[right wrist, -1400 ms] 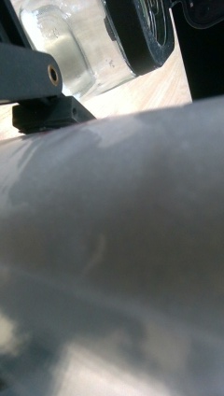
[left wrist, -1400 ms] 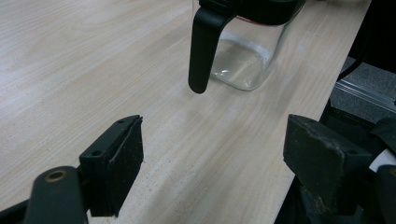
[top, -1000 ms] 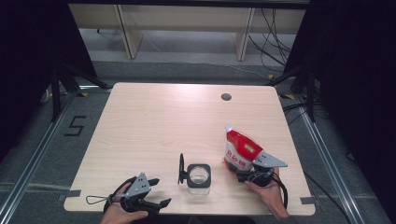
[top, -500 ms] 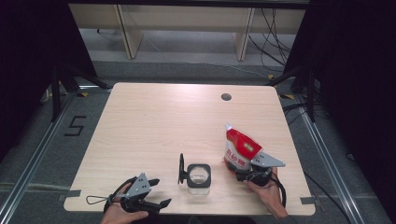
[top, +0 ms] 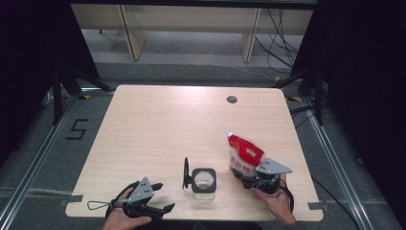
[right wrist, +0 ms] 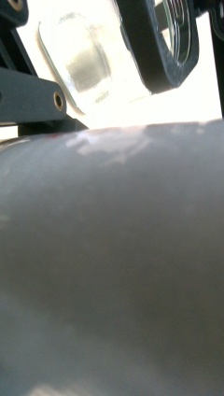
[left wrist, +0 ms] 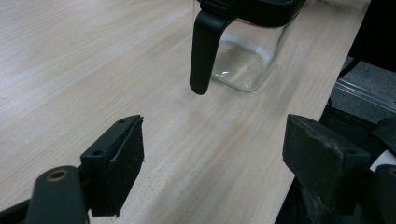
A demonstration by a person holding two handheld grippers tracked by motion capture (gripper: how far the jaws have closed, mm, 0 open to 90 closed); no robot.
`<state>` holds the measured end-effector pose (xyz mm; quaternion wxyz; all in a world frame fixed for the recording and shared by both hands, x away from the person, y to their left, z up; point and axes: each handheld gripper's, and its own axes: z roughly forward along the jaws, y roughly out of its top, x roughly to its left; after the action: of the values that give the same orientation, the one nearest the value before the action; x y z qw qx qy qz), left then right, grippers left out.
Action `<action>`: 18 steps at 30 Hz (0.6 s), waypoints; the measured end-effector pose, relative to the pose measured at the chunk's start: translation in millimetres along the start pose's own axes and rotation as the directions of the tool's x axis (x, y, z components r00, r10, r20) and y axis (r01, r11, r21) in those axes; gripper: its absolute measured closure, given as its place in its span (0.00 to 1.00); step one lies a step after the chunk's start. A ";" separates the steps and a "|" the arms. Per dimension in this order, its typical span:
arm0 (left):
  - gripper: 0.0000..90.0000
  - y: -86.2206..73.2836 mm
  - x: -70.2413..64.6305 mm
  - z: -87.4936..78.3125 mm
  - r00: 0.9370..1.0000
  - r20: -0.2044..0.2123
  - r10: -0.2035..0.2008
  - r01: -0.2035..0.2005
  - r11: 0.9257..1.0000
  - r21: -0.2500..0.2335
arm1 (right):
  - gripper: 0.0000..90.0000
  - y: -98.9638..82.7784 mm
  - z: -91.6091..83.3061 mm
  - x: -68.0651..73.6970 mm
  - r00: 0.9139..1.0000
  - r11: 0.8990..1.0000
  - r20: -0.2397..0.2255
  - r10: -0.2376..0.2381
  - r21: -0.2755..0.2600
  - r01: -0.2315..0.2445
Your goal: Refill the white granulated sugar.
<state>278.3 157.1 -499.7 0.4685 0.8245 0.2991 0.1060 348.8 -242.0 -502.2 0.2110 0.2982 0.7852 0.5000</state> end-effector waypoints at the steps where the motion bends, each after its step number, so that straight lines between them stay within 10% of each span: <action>1: 0.22 -0.4 0.6 0.3 1.000 0.001 0.005 -0.005 1.000 -0.001 | 0.42 0.8 -2.8 2.1 1.000 1.000 0.024 -0.002 0.003 0.002; 10: 0.22 -0.7 1.7 0.0 1.000 -0.009 0.021 -0.021 1.000 0.013 | 0.42 14.3 -26.2 12.8 0.982 0.985 0.078 -0.171 -0.005 0.172; 18: 0.22 -1.3 3.3 0.0 1.000 -0.018 0.019 -0.018 1.000 0.023 | 0.42 20.1 -37.4 24.5 0.933 0.939 0.104 -0.344 0.041 0.342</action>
<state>280.4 159.6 -501.1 0.4552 0.8316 0.2969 0.1143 312.5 -243.5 -469.3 0.3345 0.1860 0.8177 0.4299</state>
